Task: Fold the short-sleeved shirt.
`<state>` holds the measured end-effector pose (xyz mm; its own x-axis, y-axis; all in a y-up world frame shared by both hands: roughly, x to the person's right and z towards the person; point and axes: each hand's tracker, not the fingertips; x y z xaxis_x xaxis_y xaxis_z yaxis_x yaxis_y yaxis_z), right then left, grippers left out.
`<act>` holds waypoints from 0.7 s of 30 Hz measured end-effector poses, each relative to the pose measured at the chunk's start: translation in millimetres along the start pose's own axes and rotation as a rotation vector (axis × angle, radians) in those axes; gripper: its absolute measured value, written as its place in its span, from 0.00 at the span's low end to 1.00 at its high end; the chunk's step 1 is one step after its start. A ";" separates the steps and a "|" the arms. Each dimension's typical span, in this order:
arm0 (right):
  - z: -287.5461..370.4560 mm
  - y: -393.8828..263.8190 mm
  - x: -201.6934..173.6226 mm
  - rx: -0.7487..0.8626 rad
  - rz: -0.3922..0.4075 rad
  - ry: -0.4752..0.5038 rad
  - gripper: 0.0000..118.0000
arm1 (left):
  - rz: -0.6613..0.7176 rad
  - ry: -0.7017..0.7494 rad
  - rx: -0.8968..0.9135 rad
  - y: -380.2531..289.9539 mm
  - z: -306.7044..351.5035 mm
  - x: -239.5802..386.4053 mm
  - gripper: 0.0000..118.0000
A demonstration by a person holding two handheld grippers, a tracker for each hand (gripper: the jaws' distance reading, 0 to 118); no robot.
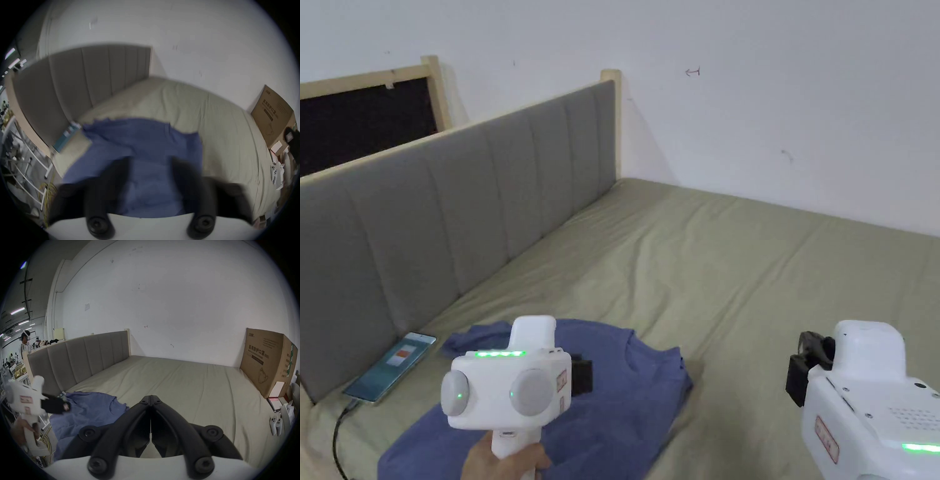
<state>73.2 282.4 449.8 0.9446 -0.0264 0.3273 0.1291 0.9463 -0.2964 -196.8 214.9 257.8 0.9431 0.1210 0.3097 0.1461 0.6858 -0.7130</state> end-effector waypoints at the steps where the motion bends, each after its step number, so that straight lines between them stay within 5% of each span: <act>1: -2.8 -1.6 2.2 -0.013 -0.004 -0.001 0.00 | -0.003 -0.006 -0.057 -3.6 -19.2 -1.6 0.97; 11: -24.0 -18.6 18.5 -0.115 -0.017 -0.037 0.00 | -0.097 -0.027 -0.207 -26.2 -91.7 35.3 0.95; 13: -25.0 -20.6 20.2 -0.128 -0.022 -0.038 0.00 | -0.098 -0.049 -0.297 -36.6 -114.4 37.9 0.77; 16: -26.0 -24.0 24.6 -0.148 -0.031 -0.044 0.00 | -0.155 0.017 -0.264 -49.3 -122.2 45.0 0.71; 18: -25.9 -26.5 28.5 -0.155 -0.045 -0.046 0.00 | -0.147 0.035 -0.295 -39.1 -112.7 48.3 0.46; 21: -27.4 -29.0 35.8 -0.176 -0.091 -0.047 0.00 | -0.100 0.093 -0.301 -31.4 -112.1 40.1 0.29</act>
<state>111.5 245.2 445.5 0.9121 -0.0900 0.4000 0.2678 0.8695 -0.4150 -130.0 117.7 222.1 0.9409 -0.0120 0.3386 0.3081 0.4461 -0.8403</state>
